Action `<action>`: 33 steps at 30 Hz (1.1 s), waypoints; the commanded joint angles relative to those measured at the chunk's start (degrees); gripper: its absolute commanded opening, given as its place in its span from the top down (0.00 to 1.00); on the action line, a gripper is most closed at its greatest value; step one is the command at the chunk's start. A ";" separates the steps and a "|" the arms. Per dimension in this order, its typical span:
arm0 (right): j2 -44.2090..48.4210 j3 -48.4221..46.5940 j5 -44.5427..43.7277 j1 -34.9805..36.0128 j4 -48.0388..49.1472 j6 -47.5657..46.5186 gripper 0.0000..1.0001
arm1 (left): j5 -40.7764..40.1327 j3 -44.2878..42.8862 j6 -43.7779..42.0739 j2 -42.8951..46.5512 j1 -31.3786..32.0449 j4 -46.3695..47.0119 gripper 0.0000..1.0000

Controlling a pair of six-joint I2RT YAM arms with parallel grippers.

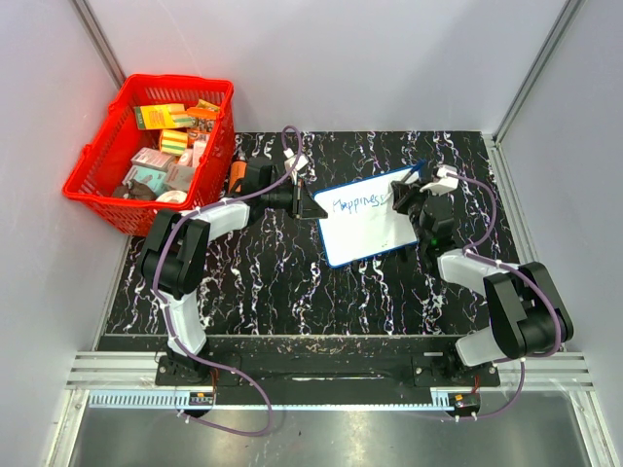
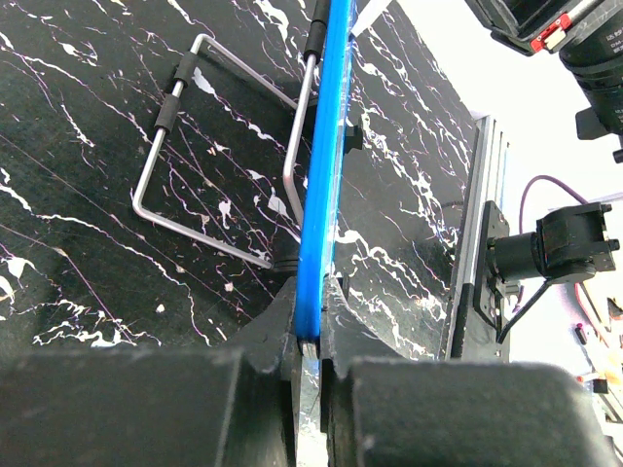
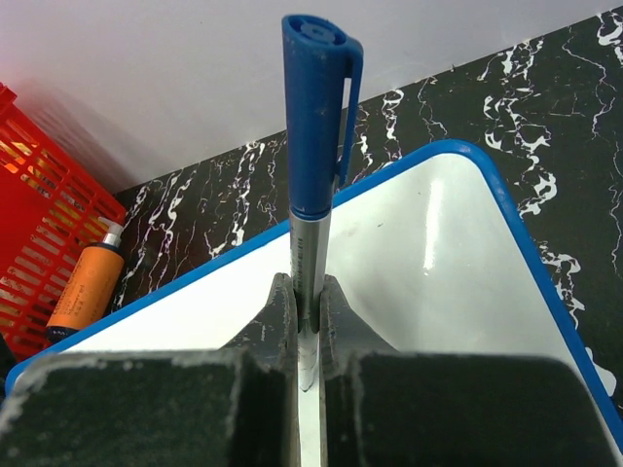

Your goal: Write a sentence on the whiteboard

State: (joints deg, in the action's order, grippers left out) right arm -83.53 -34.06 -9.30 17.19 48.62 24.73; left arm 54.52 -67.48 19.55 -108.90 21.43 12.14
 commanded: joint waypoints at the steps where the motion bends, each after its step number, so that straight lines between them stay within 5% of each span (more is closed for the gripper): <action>1: 2.31 1.80 1.39 -0.14 2.09 0.76 1.00 | -7.50 2.09 -7.42 -0.78 1.25 -3.97 1.00; 14: 8.73 3.04 9.04 1.61 3.15 -1.78 1.00 | -7.76 1.74 -7.77 -0.17 1.33 -4.93 1.00; 25: 7.33 3.12 -0.01 15.58 5.34 -15.32 1.00 | -7.85 1.65 -7.95 -0.08 1.33 -5.73 1.00; 33: 3.02 3.30 -5.72 18.49 11.14 -18.49 1.00 | -11.27 -3.52 -8.12 -3.33 1.33 -11.96 1.00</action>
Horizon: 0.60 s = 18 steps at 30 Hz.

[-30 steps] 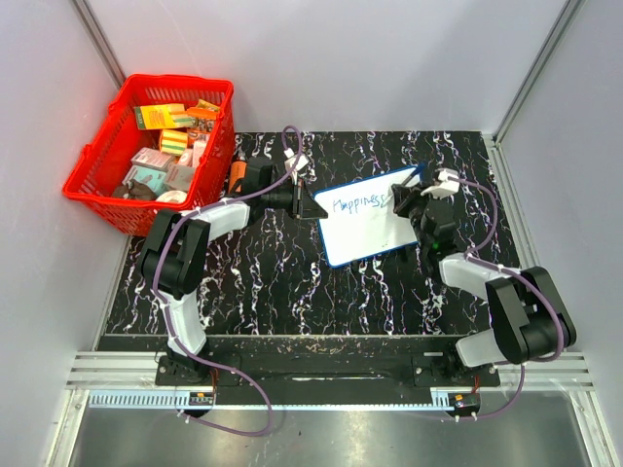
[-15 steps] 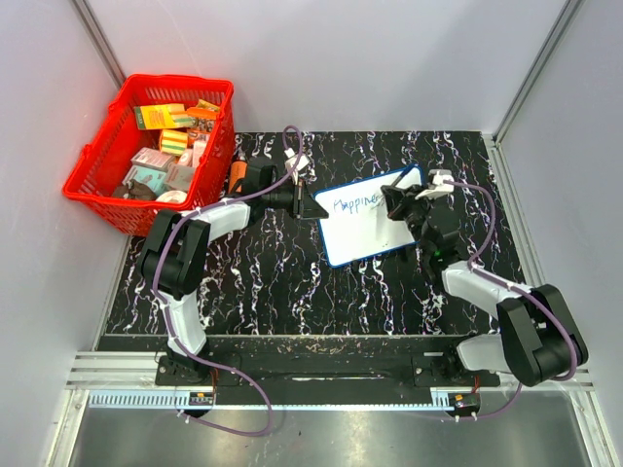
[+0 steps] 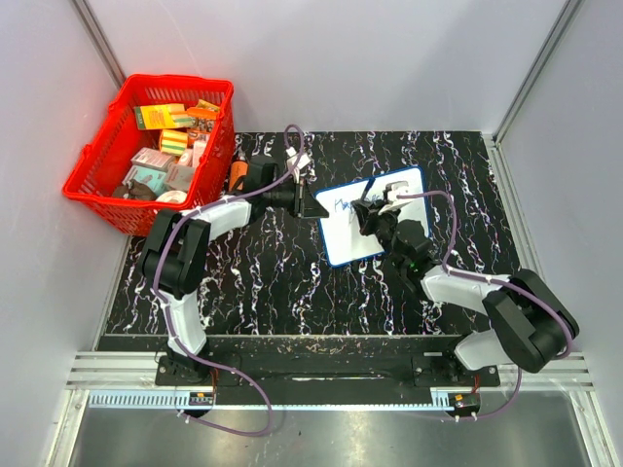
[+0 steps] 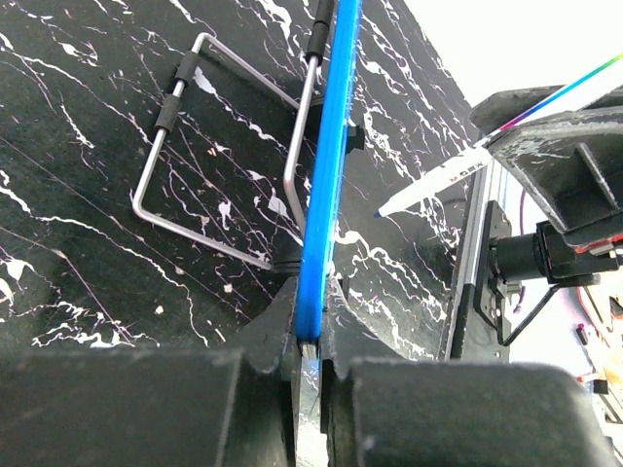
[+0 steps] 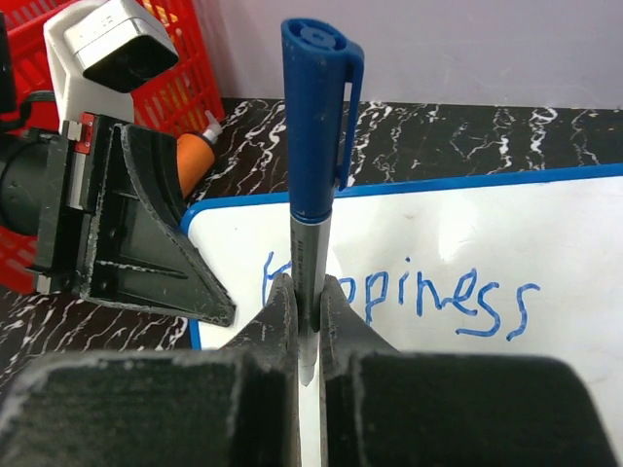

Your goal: Write a sentence on the whiteboard

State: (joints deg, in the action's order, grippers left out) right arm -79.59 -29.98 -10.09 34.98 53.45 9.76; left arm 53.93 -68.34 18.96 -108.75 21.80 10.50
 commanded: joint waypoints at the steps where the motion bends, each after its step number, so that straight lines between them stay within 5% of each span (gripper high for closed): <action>1: -1.00 -0.87 -5.20 0.70 6.49 -3.69 1.00 | -11.04 -3.55 -8.06 -4.18 0.87 -13.37 1.00; 18: -6.18 -1.05 -4.86 0.70 16.85 -7.82 1.00 | -11.83 -15.51 -15.00 -11.57 -0.88 -29.38 1.00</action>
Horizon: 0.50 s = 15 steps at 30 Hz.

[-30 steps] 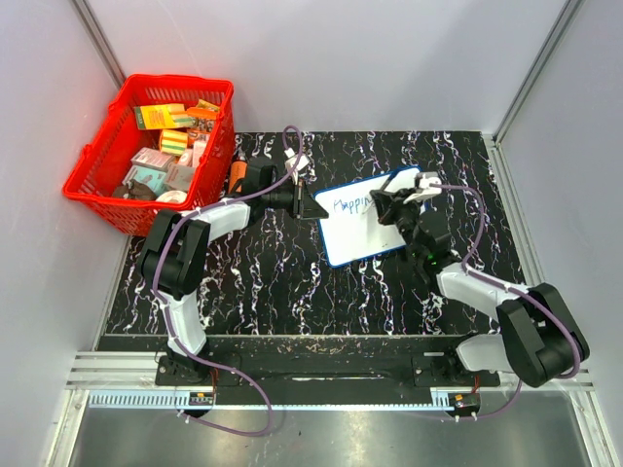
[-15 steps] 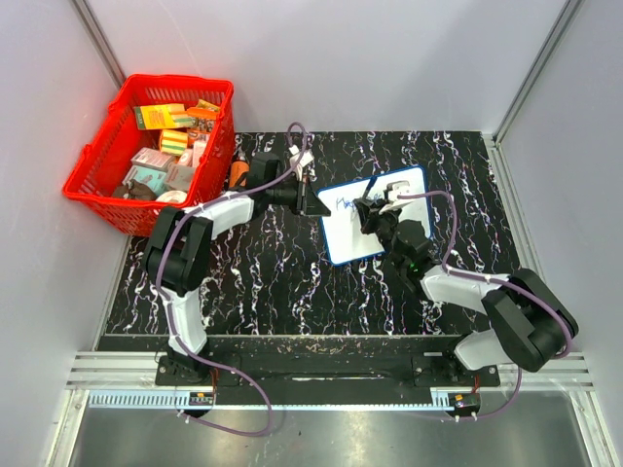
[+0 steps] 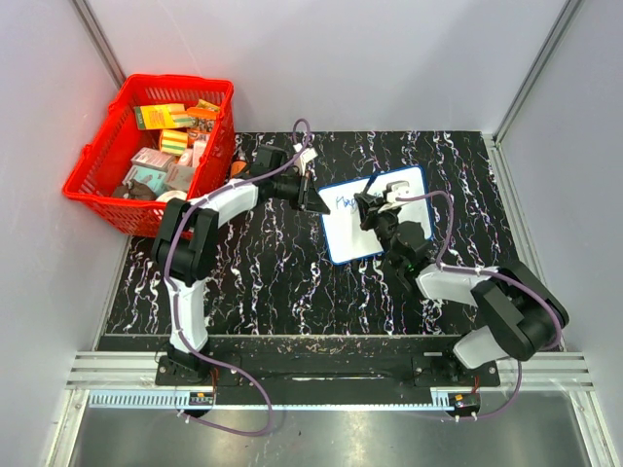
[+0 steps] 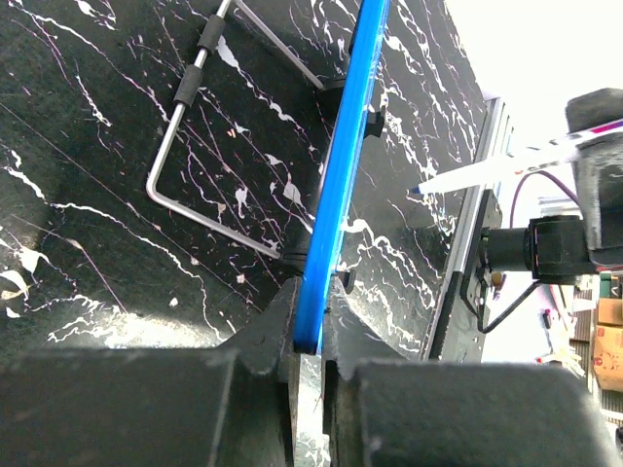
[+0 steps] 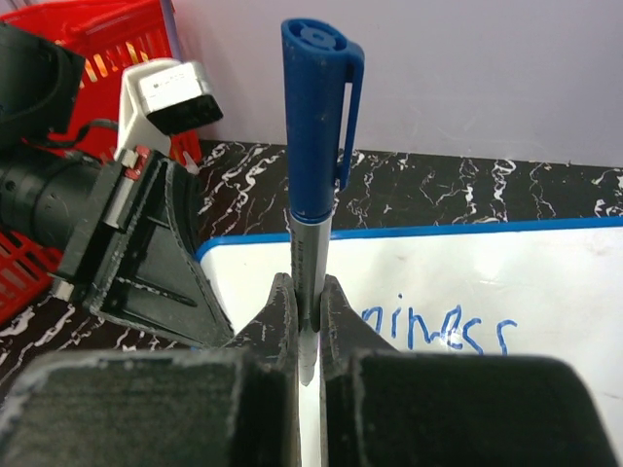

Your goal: Write a sentence on the whiteboard

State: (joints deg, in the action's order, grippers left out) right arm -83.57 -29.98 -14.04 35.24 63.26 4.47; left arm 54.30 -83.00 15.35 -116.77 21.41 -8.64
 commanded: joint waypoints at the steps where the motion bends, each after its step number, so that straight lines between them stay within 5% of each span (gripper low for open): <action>1: -2.91 -0.96 -0.72 0.44 8.00 -2.71 1.00 | -12.29 -1.45 -11.40 -3.81 -0.66 -10.60 1.00; 15: -5.64 -1.31 0.33 0.44 8.01 -1.40 1.00 | -12.38 -2.52 -11.14 -4.34 -1.02 -11.57 1.00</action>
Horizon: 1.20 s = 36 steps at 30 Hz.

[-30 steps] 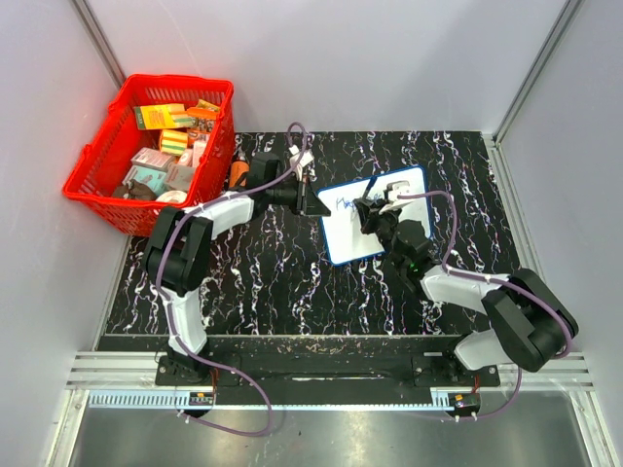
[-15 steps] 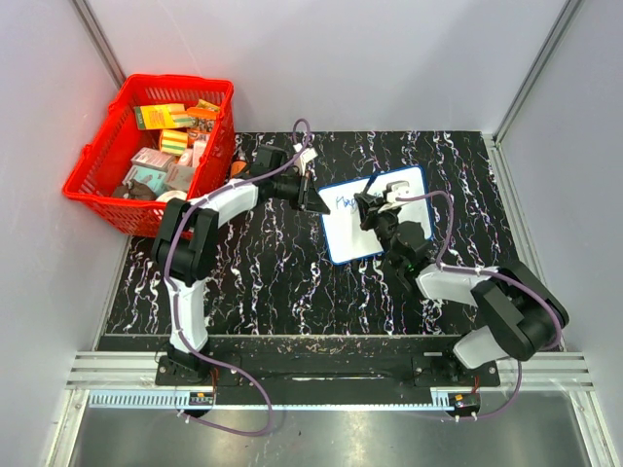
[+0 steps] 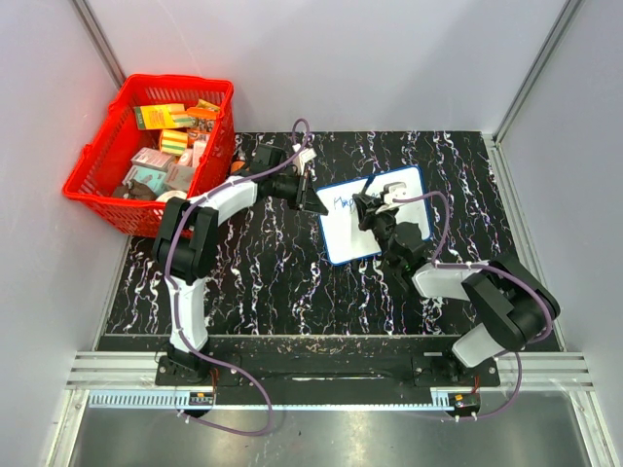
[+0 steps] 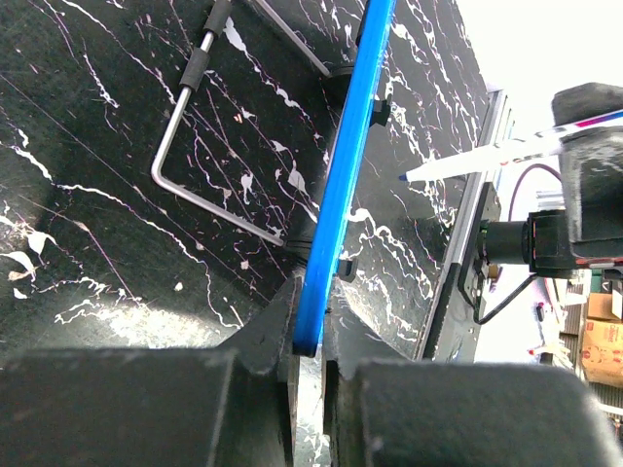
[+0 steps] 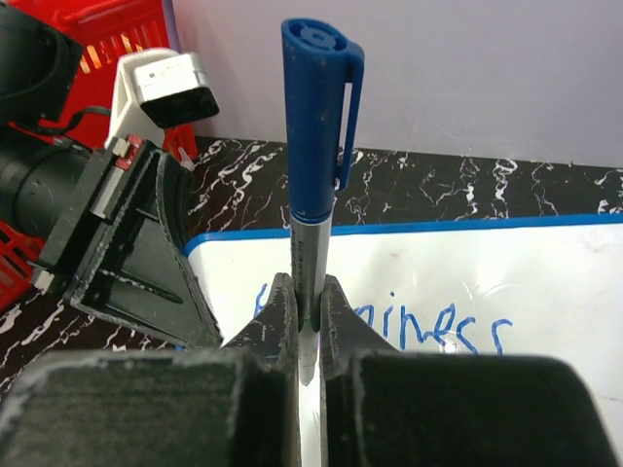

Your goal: Write a sentence on the whiteboard

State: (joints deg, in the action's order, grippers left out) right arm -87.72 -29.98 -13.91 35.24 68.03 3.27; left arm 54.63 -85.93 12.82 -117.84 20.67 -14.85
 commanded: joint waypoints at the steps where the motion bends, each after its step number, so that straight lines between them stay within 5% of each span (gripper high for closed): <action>1: -1.83 -1.57 0.38 0.44 2.99 -0.02 1.00 | -12.71 0.50 -8.60 -3.18 -0.19 -5.36 1.00; 36: -4.74 -5.35 3.63 0.44 -5.62 3.23 1.00 | -12.00 1.73 -8.16 -2.39 0.25 -3.25 1.00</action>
State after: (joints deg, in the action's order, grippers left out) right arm -92.77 -33.41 -12.01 35.24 64.71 6.17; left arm 55.02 -85.91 12.47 -117.89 20.73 -15.00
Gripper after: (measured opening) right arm 0.059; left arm 0.108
